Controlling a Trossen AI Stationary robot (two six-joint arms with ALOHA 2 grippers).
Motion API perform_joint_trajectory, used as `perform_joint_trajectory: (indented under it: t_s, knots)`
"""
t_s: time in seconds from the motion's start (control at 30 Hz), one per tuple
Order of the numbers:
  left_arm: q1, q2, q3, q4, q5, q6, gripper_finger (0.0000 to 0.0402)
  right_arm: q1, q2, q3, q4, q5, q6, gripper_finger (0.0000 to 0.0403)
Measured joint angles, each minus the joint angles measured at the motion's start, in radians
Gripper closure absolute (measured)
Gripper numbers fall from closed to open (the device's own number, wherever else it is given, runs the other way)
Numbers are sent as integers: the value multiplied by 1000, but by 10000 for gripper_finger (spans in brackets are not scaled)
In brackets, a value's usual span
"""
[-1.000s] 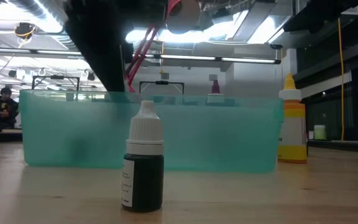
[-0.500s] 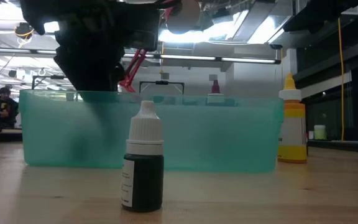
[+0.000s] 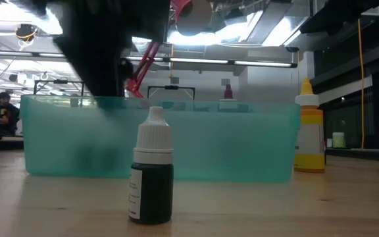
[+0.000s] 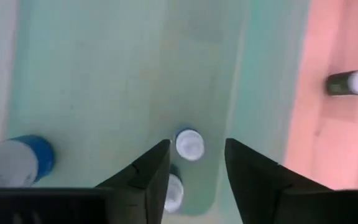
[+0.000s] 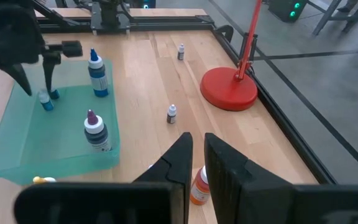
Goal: Pick & Place food coloring
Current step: Put the left small red bottle into the green bin
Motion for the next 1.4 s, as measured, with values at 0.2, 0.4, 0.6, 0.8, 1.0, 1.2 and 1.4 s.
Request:
perform_joint_trajectory:
  t_s: [0.2, 0.4, 0.6, 0.8, 1.0, 1.2, 1.4]
  knots:
    - [-4, -65, 135, -156, -36, -19, 238, 0, 0, 0, 0, 0, 0, 357]
    - [-94, -113, 206, -331, -52, -212, 238, 0, 0, 0, 0, 0, 0, 357]
    - [-267, -135, 193, -415, -109, -555, 238, 0, 0, 0, 0, 0, 0, 357]
    - [-372, -132, 150, -421, -118, -837, 236, 0, 0, 0, 0, 0, 0, 357]
    - [-421, -132, 80, -353, -136, -931, 213, 0, 0, 0, 0, 0, 0, 357]
    - [-419, -132, -60, -209, -104, -939, 169, 0, 0, 0, 0, 0, 0, 357]
    - [-392, -132, -191, -23, -99, -889, 151, 0, 0, 0, 0, 0, 0, 357]
